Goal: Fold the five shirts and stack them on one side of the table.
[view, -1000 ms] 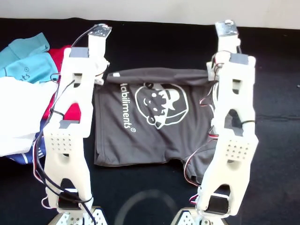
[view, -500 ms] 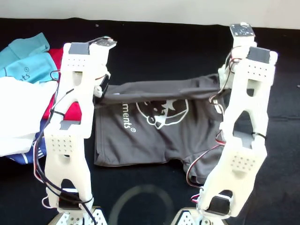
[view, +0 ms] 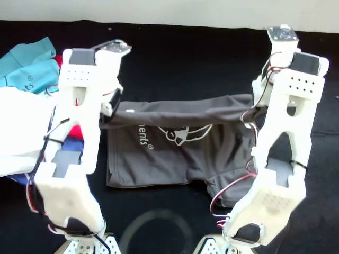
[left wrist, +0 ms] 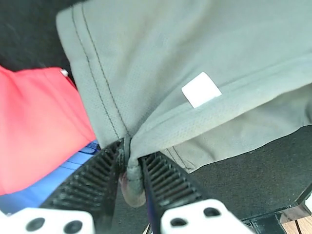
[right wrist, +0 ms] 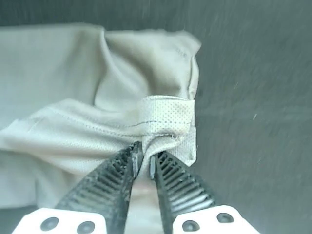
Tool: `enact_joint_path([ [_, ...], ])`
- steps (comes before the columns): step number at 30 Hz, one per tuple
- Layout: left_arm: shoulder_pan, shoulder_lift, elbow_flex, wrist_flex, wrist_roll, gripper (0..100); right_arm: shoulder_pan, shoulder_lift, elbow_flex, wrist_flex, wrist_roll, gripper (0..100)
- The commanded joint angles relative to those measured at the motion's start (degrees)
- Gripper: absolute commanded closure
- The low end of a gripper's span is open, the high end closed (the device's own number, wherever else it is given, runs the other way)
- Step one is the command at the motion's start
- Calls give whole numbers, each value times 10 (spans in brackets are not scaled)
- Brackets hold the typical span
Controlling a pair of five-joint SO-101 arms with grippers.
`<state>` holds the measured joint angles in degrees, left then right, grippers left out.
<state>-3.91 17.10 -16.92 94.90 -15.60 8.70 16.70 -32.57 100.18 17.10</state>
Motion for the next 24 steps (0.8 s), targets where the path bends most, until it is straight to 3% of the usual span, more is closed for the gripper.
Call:
enact_joint_path([
  [1, 5, -95, 124, -59, 0, 991, 10, -100, 127, -48, -1, 993],
  [10, 5, -213, 324, -140, -3, 991, 36, -396, 575, -259, 32, 993],
  [19, 6, -225, 405, -171, -3, 991, 95, -478, 683, -277, 73, 993],
  [24, 42, -229, 462, -193, -3, 991, 115, -482, 726, -280, 94, 993],
])
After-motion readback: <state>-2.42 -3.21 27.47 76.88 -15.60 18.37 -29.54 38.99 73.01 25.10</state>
